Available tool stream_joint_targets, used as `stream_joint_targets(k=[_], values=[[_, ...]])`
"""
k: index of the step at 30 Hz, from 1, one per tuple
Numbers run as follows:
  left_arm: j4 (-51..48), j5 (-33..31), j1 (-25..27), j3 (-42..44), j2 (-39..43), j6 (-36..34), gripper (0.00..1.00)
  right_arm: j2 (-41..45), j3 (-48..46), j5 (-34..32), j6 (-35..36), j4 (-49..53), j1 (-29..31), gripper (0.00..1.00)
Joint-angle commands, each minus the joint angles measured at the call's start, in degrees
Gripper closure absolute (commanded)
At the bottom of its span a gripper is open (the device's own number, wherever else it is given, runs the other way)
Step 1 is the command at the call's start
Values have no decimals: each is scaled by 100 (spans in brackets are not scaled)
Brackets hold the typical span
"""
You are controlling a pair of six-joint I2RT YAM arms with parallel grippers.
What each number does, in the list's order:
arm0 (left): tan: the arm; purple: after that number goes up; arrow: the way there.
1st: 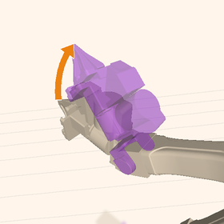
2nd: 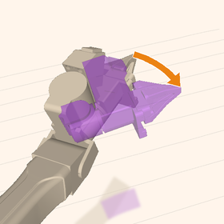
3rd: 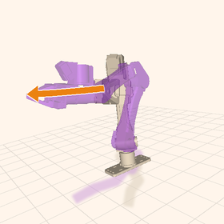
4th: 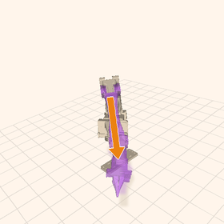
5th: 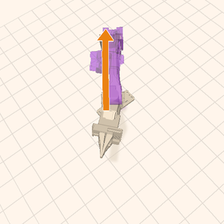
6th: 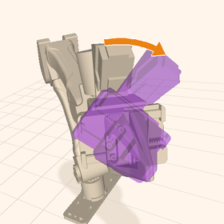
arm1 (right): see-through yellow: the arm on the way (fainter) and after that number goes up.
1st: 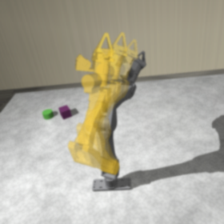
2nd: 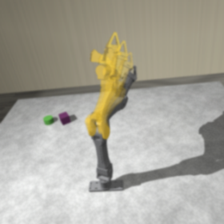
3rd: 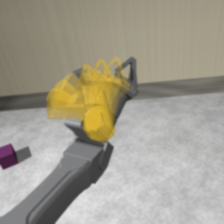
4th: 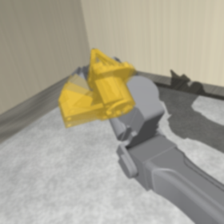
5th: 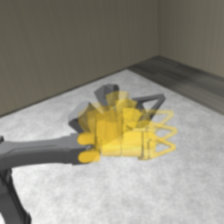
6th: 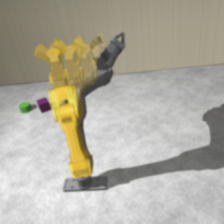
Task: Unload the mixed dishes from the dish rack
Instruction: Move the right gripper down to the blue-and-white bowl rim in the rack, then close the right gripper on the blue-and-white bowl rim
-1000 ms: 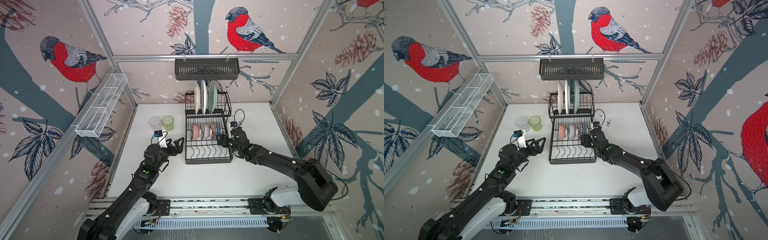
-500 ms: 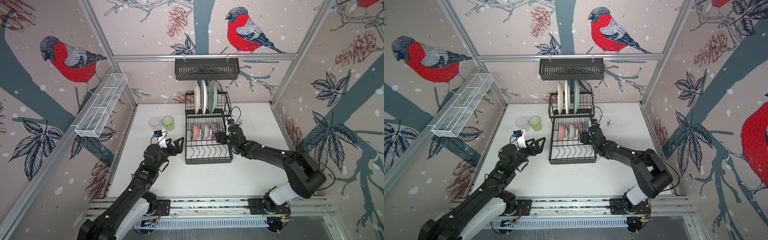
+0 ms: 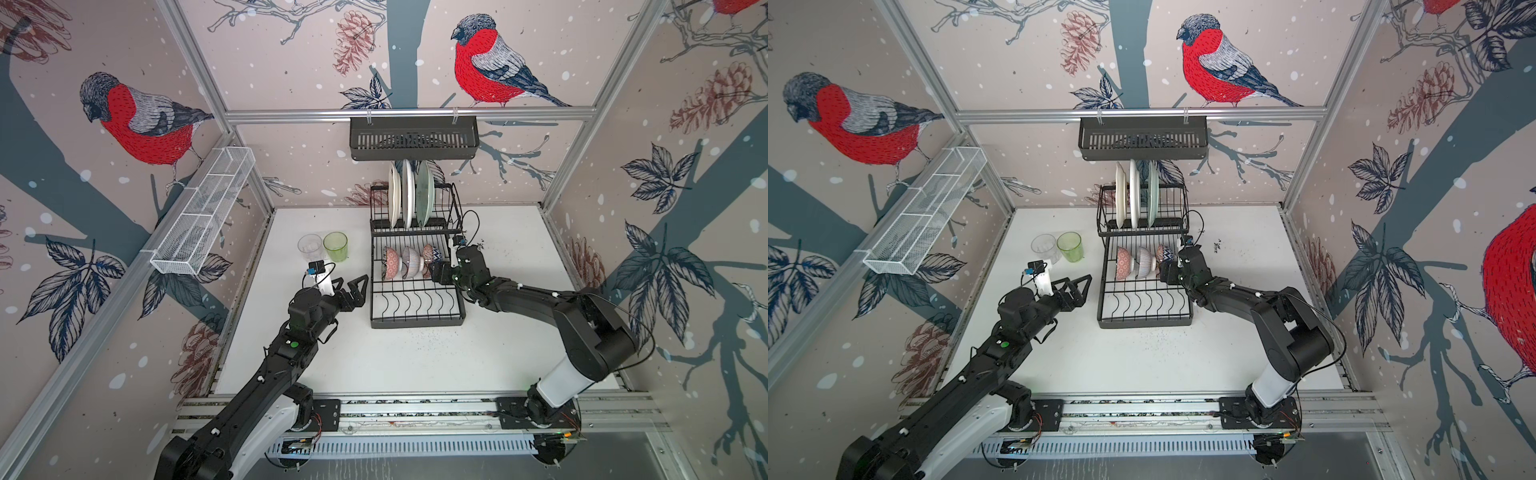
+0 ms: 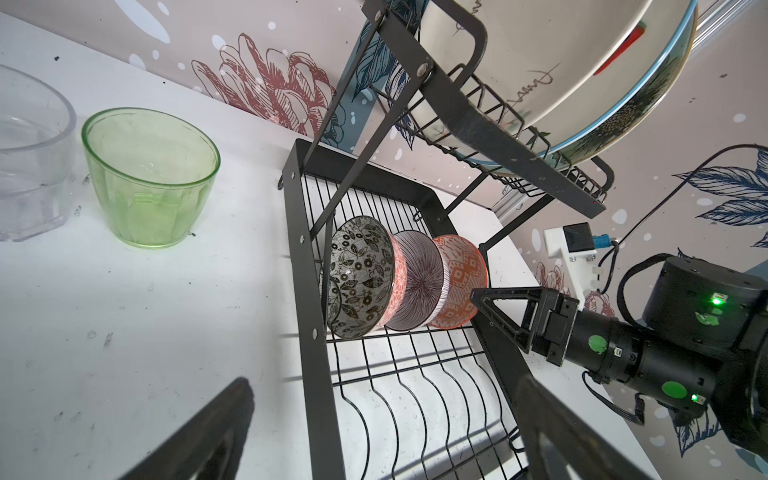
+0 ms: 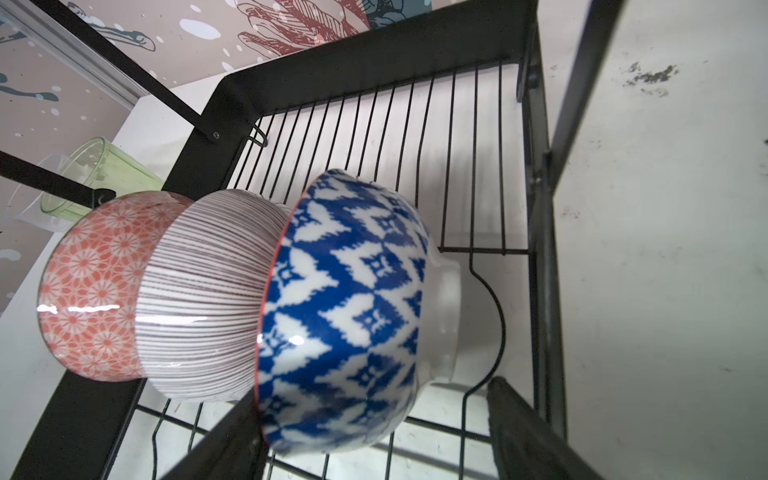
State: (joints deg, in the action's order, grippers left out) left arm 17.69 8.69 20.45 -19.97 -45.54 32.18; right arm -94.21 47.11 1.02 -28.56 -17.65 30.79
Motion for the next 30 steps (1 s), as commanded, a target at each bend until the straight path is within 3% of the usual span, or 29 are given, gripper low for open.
stream_joint_targets(k=[1, 9, 19, 30], values=[[262, -53, 3, -7, -23, 6, 2, -91, 81, 127, 58, -215, -11, 19], [278, -36, 3, -16, -69, -9, 2, -338, 248, 208, 188, -230, -45, 12], [274, -43, 8, -17, -105, -17, 2, -662, 439, 395, 259, -282, -40, 12], [263, -51, 8, -24, -104, -19, 2, -624, 372, 221, 320, -363, 79, 28]])
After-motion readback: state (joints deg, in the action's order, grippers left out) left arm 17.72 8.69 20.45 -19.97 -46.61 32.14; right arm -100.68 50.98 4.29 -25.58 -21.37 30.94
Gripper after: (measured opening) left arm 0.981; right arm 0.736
